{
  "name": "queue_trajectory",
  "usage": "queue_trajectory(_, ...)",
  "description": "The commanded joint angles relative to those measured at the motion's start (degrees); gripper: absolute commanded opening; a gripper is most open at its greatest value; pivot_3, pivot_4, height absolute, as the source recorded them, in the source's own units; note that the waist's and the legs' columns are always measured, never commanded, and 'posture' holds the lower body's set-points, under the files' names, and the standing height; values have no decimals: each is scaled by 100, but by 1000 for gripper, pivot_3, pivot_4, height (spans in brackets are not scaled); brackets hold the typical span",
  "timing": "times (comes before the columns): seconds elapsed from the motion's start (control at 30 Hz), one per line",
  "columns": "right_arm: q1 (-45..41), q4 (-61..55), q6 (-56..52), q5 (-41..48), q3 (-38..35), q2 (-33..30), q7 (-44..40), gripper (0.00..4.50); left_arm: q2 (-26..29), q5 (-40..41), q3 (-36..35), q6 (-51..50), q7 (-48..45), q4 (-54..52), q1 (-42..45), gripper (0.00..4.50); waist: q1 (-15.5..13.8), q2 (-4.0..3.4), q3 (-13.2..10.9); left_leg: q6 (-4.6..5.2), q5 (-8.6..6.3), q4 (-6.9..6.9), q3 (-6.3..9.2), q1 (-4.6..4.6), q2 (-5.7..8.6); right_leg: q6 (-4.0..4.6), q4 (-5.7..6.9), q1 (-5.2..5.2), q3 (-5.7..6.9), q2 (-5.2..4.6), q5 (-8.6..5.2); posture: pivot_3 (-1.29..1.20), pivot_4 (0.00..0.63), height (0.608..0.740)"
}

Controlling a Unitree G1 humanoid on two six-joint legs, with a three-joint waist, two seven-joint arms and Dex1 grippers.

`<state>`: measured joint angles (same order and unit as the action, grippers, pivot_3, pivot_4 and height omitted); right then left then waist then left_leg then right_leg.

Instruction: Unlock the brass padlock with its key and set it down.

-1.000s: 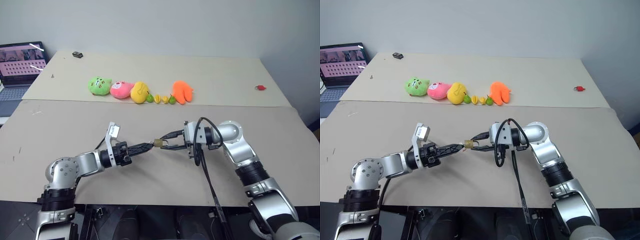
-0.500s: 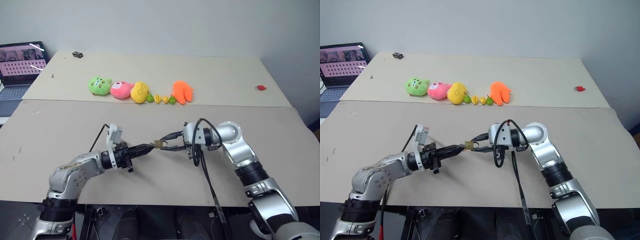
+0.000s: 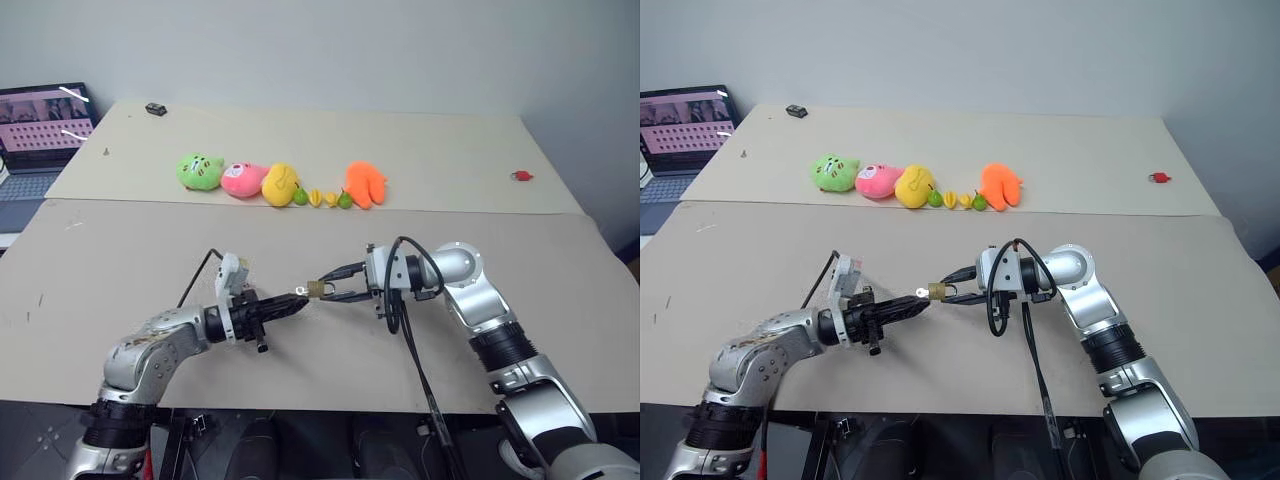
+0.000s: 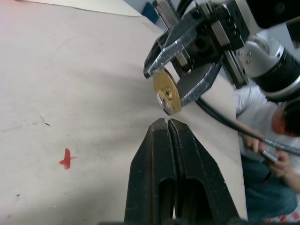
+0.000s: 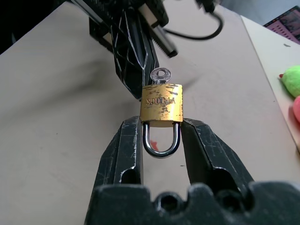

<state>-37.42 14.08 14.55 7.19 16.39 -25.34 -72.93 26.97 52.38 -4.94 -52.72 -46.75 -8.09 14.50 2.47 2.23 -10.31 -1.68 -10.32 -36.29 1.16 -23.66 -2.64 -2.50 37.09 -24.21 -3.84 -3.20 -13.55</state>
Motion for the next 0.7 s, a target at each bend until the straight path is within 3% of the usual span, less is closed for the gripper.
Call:
queue_trajectory(0.03, -97, -129, 125, 128, -90, -5, -19, 865, 43, 1115, -684, -1093, 433, 236, 224, 78, 15, 0, 0, 0, 0, 0, 2, 0, 0, -4, 0, 1, 1, 1, -3, 0, 150, 722)
queue_trajectory(0.1, -94, -126, 136, 128, -86, -11, -30, 865, 58, 1285, -845, -1312, 588, 336, 266, 78, 26, 0, 0, 0, 0, 1, 1, 1, 0, -3, 0, 1, 1, 0, -2, 0, 150, 722)
queue_trajectory(0.13, -98, -116, 145, 124, -83, -8, -30, 865, 63, 1417, -927, -1447, 637, 404, 301, 586, 23, 0, 0, 0, 0, 2, 1, 2, 0, -1, -1, 1, 1, 0, -1, 0, 150, 722)
queue_trajectory(0.17, -105, -107, 147, 125, -79, -3, -29, 865, 63, 1475, -971, -1529, 698, 436, 330, 715, 19, 0, 0, 0, 0, 2, 2, 2, 0, 2, 0, 1, 2, 0, 1, 0, 150, 722)
queue_trajectory(0.33, -120, -101, 146, 133, -71, 15, -29, 865, -7, 1665, -983, -1867, 949, 500, 457, 2488, 3, 0, 0, 0, 0, 1, 2, 2, 2, 13, 0, 3, 2, -1, 8, 0, 150, 722)
queue_trajectory(0.7, -66, -138, 146, 123, -74, -31, -35, 865, -65, 1543, -897, -1786, 975, 458, 516, 2488, 5, 0, 0, -1, 0, 1, 1, 2, 2, 27, -1, 3, 2, -1, 16, 0, 150, 722)
